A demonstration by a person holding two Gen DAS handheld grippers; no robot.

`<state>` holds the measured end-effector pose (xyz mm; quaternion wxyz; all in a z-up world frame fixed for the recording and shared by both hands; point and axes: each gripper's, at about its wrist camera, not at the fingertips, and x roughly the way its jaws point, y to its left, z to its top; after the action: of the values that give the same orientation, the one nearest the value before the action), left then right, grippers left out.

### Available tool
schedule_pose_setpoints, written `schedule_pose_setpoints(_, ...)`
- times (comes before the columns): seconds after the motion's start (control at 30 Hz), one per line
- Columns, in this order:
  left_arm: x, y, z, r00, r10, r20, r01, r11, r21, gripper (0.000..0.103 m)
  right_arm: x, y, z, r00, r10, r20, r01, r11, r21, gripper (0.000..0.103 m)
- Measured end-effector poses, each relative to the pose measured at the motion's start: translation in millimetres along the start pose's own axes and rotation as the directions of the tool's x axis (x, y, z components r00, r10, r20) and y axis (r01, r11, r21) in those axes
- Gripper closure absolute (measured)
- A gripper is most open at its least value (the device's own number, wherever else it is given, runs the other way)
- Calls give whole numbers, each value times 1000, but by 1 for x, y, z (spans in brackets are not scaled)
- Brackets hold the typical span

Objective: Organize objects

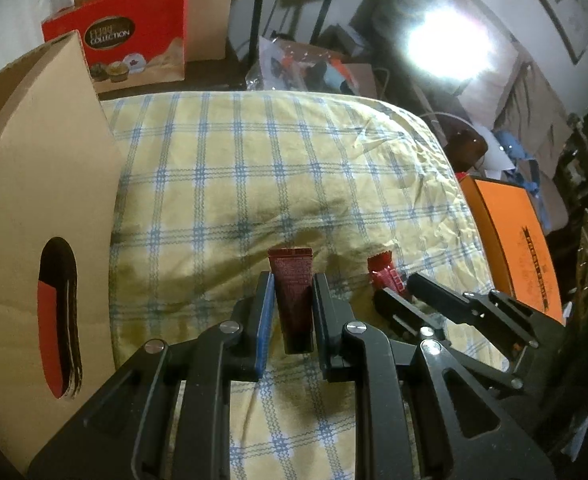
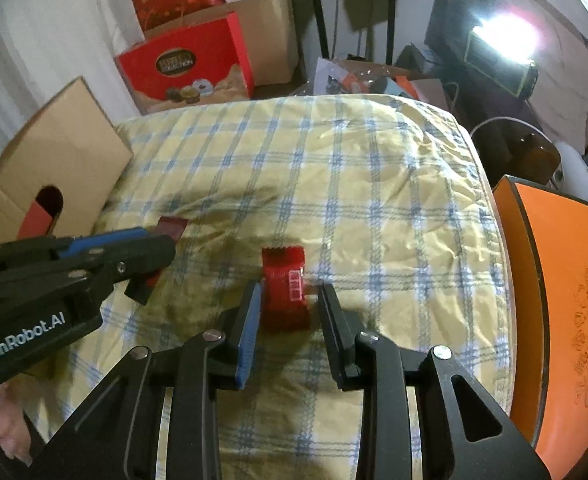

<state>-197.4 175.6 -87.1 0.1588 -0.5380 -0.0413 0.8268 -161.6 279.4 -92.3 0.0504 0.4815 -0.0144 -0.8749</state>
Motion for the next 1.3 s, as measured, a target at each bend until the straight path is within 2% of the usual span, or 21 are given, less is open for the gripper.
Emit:
schedule_pose_setpoints(0.07, 1, -1, -1, 1000, -3, -1, 3, 1000, 4, 86, 0, 1, -1, 1000, -16, 4, 16, 1000, -5, 82)
schedule_pose_setpoints(0.3, -3, -4, -4, 1000, -15, 7, 15, 1000, 6, 86, -9, -14, 0, 1000, 20, 16, -21, 997, 71, 83)
schedule_pose_setpoints(0.57, -34, -13, -4, 997, -9, 75, 5, 999, 48, 86, -47, -19, 9, 997, 3, 76, -12, 994, 112, 83)
schedule_pose_setpoints(0.83, -80, -22, -9, 983, 16, 185, -35, 994, 101, 86, -87, -2, 22, 993, -14, 121, 4, 997, 75, 83)
schedule_pose_setpoints(1.0, -107, -21, -12, 970, 15, 241, -41, 994, 102, 86, -111, 11, 26, 987, -36, 160, 27, 998, 58, 83)
schedule_pose_setpoints(1.3, -143, 0, -17, 957, 4, 289, -27, 997, 76, 86, -140, 43, 30, 974, -17, 225, 8, 999, 41, 83)
